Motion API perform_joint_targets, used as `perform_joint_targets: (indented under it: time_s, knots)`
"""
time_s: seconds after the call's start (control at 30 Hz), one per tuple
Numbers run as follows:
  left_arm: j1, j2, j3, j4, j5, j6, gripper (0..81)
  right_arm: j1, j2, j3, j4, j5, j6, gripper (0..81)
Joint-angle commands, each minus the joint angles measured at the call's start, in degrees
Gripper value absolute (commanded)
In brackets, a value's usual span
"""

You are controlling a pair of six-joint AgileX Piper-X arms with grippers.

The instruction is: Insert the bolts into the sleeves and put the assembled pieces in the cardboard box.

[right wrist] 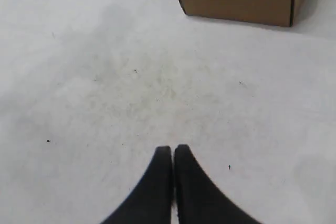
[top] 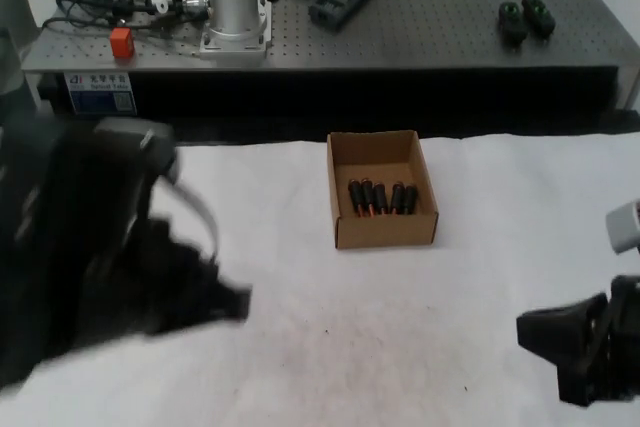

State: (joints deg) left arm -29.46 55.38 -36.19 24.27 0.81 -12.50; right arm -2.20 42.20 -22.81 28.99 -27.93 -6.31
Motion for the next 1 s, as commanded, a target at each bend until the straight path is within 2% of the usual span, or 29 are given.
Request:
perform_joint_targets:
  time_s: [0.0, 0.17, 0.4, 0.6, 0.8, 0.97]
  knots:
    - [0.01, -8.28, 7.88, -1.66, -0.18, -5.05, 1.4, 1.87, -3.09, 2.23, 0.13, 3.07, 4.45, 2.1]
    - [0.01, -20.64, 15.01, -0.62, -0.19, -5.09, 1.4, 6.53, -9.55, 7.51, -5.97, 11.83, 15.94, 2.1]
    - [0.01, -33.50, 19.82, 8.02, -0.80, -6.64, 1.4, 14.21, -12.69, 12.41, -5.82, 22.65, 19.49, 2.1]
    - [0.01, -39.96, 23.66, 10.41, -6.67, -10.49, 0.4, 19.16, -12.69, 16.20, -7.10, 28.27, 19.46, 2.1]
    - [0.01, -42.00, 26.12, 10.38, -6.67, -11.01, 0.6, 20.21, -12.69, 16.79, -7.47, 31.62, 19.11, 2.1]
    - [0.01, -42.00, 27.22, 9.92, -3.97, -11.56, 0.6, 20.21, -12.69, 16.79, -7.47, 32.30, 19.25, 2.1]
